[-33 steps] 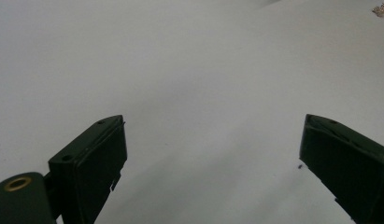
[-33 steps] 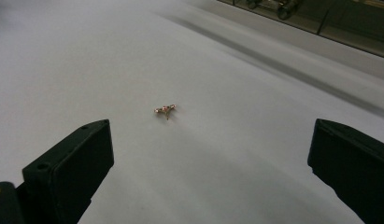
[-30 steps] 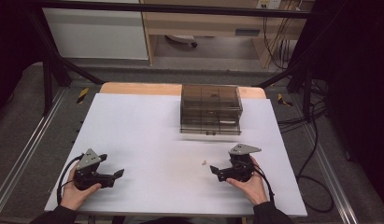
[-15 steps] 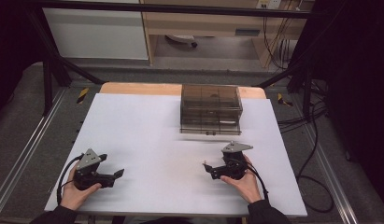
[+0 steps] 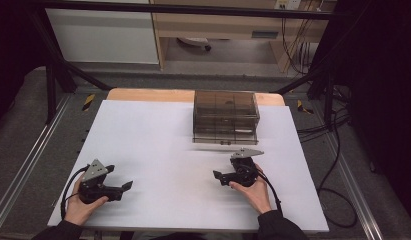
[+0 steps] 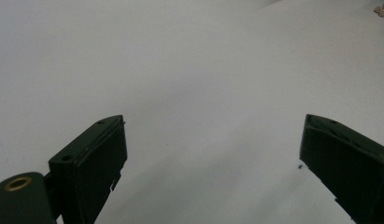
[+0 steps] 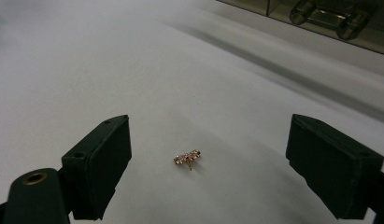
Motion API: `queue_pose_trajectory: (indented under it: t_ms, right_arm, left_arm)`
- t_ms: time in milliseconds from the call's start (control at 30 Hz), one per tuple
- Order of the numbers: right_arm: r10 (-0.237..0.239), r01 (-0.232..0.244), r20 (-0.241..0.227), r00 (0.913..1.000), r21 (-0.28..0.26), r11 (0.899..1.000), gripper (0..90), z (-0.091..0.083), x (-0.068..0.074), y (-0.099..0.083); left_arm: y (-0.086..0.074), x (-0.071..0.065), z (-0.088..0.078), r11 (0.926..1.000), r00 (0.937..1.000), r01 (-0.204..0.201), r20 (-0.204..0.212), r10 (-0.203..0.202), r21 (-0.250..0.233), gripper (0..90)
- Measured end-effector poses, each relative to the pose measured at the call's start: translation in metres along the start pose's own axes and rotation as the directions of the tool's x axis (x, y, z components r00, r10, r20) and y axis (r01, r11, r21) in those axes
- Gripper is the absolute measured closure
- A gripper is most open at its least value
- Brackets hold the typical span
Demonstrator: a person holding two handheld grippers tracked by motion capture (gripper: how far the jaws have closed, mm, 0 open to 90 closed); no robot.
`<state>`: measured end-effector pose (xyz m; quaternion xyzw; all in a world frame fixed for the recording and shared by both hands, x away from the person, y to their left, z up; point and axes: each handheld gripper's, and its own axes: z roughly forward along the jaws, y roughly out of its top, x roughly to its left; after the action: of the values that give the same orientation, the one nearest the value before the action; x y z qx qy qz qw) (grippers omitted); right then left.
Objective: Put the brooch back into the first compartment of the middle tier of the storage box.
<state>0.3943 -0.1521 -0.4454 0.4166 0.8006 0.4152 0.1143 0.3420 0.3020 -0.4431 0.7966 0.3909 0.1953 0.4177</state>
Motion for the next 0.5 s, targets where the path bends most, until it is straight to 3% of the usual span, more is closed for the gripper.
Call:
queue_pose_trajectory:
  t_ms: [267, 500]
  right_arm:
    - [-0.008, 0.008, -0.012, 0.9999, 0.018, 1.000, 28.1, 0.0028, 0.0007, -0.0005]
    - [-0.028, 0.028, -0.003, 0.9996, 0.034, 0.999, 43.9, 0.0039, 0.0033, 0.0006]
  left_arm:
    - [-0.0001, -0.0001, 0.0002, 1.0000, 1.0000, 0.000, 0.000, 0.000, 0.001, 7.1]
    - [0.0000, -0.0002, 0.0002, 1.0000, 1.0000, 0.000, 0.001, 0.000, 0.001, 7.1]
